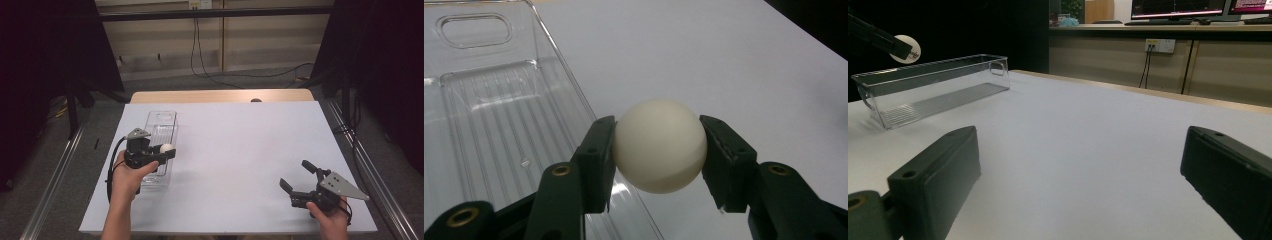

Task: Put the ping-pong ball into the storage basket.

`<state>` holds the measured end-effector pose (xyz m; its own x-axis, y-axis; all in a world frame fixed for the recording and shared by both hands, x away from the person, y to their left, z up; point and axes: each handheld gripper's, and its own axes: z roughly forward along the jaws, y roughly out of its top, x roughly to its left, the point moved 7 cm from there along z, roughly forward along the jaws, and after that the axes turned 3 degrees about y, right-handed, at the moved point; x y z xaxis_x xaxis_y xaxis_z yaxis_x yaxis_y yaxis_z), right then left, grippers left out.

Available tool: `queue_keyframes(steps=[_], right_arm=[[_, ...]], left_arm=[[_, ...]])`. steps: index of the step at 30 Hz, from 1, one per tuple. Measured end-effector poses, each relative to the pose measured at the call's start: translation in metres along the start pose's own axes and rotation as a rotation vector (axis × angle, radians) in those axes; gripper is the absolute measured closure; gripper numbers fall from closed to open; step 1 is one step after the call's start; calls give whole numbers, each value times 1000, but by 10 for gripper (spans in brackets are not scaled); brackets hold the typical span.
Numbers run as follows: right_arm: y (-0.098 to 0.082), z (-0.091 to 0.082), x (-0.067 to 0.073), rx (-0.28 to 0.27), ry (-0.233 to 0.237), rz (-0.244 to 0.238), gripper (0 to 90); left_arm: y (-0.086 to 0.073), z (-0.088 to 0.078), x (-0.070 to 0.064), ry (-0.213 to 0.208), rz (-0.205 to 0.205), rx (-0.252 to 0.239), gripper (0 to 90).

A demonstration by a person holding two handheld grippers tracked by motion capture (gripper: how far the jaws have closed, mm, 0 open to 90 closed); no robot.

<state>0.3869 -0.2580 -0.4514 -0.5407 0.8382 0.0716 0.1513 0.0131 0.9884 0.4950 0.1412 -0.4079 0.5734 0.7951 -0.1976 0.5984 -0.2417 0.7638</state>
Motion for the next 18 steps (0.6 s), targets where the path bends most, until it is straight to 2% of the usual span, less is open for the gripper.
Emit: queue_keyframes(steps=[10,14,18], right_arm=[[0,-1,0,5,10,-14,21],[0,0,0,2,7,-6,21],[0,-1,0,3,12,-15,21]], left_arm=[[-1,-1,4,8,-2,1,512],[-1,-2,5,13,-17,-8,511],[-2,-3,8,18,-7,1,511]])
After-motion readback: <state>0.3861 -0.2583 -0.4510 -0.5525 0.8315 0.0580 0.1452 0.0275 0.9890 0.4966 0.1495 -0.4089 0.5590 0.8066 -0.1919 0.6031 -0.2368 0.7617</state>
